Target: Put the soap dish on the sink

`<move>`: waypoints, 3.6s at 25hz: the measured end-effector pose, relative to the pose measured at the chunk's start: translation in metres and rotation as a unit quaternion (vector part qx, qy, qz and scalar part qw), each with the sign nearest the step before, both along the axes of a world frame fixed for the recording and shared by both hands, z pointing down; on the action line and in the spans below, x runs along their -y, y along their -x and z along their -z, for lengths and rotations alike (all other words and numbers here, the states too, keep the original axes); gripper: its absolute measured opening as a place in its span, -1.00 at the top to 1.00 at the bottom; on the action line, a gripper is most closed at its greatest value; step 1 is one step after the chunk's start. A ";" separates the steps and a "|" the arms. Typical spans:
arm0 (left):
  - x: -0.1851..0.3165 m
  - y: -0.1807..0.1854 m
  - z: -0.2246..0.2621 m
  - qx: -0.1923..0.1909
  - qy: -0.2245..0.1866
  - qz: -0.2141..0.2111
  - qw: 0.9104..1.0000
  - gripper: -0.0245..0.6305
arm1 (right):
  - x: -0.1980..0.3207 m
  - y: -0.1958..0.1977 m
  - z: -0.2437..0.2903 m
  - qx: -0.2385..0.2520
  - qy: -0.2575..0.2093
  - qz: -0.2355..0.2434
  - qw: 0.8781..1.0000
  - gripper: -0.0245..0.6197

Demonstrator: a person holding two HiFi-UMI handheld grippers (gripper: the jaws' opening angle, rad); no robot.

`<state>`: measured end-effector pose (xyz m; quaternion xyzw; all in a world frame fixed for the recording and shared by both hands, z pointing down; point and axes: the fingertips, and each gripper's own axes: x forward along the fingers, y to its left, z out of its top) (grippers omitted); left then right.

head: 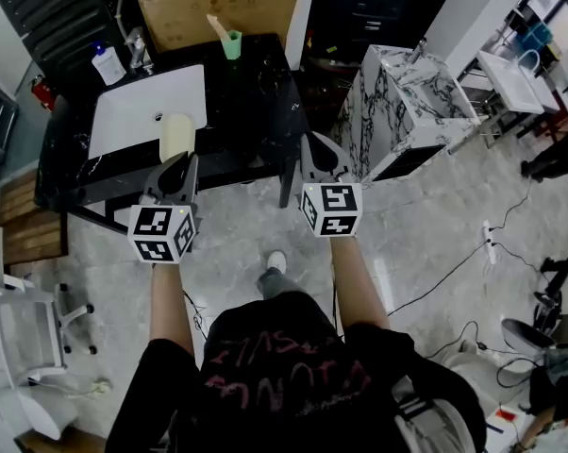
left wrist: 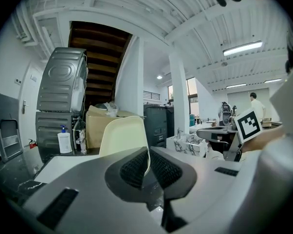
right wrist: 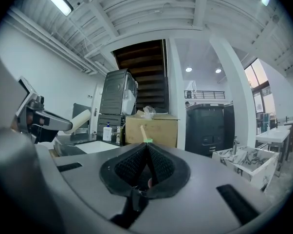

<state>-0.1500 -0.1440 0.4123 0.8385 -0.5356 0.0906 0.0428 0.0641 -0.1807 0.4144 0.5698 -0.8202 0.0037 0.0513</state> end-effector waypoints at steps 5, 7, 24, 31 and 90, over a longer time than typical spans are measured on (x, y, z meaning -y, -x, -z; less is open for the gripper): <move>0.057 -0.012 0.000 0.001 0.002 0.005 1.000 0.84 | 0.056 -0.012 0.000 0.002 0.000 0.005 1.000 0.88; 0.078 -0.018 0.002 0.002 0.001 0.008 1.000 0.84 | 0.078 -0.017 0.001 0.002 0.002 0.010 1.000 0.88; 0.155 -0.038 0.012 0.019 0.002 0.030 0.999 0.84 | 0.170 -0.028 0.005 0.022 0.004 0.036 0.999 0.88; 0.164 -0.034 0.015 0.015 -0.003 0.029 0.999 0.84 | 0.180 -0.025 0.008 0.020 -0.002 0.034 0.999 0.88; 0.313 -0.045 -0.155 0.032 0.223 -0.051 0.973 0.84 | 0.325 -0.023 -0.004 -0.001 0.011 -0.025 1.000 0.88</move>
